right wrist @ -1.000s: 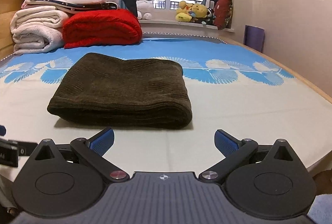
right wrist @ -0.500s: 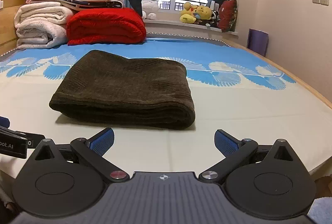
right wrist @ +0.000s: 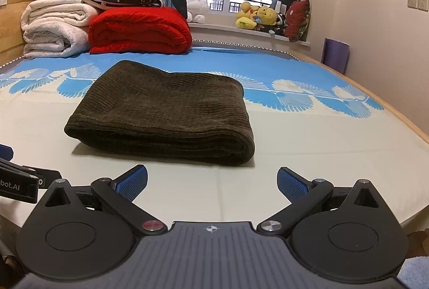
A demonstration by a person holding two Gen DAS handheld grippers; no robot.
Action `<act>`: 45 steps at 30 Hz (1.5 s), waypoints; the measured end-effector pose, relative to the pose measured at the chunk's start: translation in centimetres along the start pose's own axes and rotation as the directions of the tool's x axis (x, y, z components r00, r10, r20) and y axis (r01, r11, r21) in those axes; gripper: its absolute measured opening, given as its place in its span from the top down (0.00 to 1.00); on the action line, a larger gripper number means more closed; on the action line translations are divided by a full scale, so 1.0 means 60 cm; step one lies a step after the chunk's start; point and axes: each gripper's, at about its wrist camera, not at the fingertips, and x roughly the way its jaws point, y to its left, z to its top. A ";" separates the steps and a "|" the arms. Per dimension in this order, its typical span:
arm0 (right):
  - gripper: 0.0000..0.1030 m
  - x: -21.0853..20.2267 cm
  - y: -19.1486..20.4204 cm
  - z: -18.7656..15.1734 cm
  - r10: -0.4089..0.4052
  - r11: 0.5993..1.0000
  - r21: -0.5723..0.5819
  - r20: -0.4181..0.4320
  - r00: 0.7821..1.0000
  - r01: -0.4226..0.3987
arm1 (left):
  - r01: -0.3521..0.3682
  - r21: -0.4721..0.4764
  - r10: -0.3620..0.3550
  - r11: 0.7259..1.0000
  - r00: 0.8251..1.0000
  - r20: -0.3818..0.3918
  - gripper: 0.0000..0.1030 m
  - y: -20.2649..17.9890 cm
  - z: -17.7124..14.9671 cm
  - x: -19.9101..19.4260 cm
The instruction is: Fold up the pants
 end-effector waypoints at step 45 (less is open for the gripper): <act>0.01 0.005 0.000 -0.003 0.012 1.000 -0.023 -0.009 1.000 -0.012 | 0.009 0.004 -0.009 1.000 1.000 -0.005 0.00 -0.007 0.000 0.006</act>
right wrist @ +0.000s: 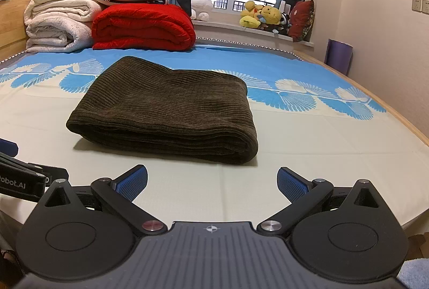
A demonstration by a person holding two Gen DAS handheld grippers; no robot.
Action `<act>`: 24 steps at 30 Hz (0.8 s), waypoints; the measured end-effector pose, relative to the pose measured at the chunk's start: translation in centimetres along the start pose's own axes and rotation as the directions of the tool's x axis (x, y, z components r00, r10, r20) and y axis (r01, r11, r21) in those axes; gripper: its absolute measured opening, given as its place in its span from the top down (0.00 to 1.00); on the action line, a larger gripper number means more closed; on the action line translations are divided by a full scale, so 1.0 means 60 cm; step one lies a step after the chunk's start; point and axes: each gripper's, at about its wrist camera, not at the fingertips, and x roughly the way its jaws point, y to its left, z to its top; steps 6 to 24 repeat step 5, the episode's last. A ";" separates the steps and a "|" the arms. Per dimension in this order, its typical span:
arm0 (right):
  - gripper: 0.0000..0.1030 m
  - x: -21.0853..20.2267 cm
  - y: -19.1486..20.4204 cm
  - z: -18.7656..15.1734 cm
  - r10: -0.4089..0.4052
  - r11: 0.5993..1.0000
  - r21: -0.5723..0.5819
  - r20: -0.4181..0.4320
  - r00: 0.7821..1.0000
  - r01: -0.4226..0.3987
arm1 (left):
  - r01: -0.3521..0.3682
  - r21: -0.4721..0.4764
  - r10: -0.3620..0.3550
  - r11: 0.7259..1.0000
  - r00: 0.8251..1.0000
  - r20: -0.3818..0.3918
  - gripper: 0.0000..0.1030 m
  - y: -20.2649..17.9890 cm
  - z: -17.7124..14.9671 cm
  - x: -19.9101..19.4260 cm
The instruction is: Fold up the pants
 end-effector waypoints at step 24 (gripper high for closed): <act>0.01 0.000 0.001 0.000 0.000 1.000 0.001 0.000 1.000 0.000 | -0.002 -0.002 0.002 1.000 1.000 0.004 0.00 0.000 0.000 -0.001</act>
